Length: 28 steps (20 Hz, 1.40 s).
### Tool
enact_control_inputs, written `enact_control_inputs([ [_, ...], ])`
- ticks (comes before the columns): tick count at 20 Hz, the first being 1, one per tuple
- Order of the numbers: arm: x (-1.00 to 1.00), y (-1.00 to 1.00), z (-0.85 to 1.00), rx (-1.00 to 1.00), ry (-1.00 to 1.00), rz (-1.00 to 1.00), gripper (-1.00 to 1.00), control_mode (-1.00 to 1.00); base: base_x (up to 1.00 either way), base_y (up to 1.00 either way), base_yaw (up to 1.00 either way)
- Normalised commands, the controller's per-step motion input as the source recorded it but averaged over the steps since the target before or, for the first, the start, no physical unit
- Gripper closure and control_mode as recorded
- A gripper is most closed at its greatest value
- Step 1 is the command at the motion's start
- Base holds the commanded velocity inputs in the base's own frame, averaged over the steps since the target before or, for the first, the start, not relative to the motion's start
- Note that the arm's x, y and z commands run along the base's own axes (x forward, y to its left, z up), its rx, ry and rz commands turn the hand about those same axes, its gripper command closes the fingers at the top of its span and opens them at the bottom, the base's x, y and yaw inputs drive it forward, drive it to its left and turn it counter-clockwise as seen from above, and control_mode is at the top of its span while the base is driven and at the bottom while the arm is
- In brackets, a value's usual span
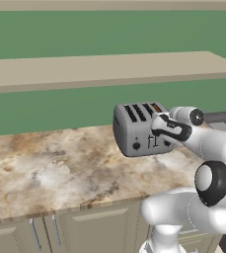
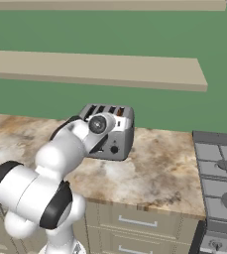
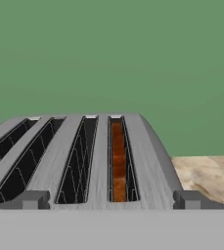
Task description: Start the toaster. Once the lever pops up, take the bread to the plate on the dining counter.
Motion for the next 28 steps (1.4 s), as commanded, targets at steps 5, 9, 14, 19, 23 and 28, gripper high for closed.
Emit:
enact_control_inputs([
  [5,0.25,-0.07,0.0,0.0,0.0,0.0,-1.0,-1.0,0.0,0.0,0.0],
  [9,0.23,-0.08,0.0,0.01,0.01,0.0,-1.0,-1.0,0.0,0.0,0.0],
  [14,0.17,-0.01,0.0,0.0,0.04,0.0,-1.0,-1.0,0.0,0.0,0.0],
  [19,0.18,0.0,0.0,0.0,0.06,0.0,-1.0,-1.0,0.0,0.0,0.0],
  [23,0.18,0.0,0.0,0.01,0.07,0.0,-1.0,-1.0,0.0,0.0,0.0],
  [28,0.14,0.0,0.0,0.01,0.07,0.0,-1.0,-1.0,0.0,0.0,0.0],
])
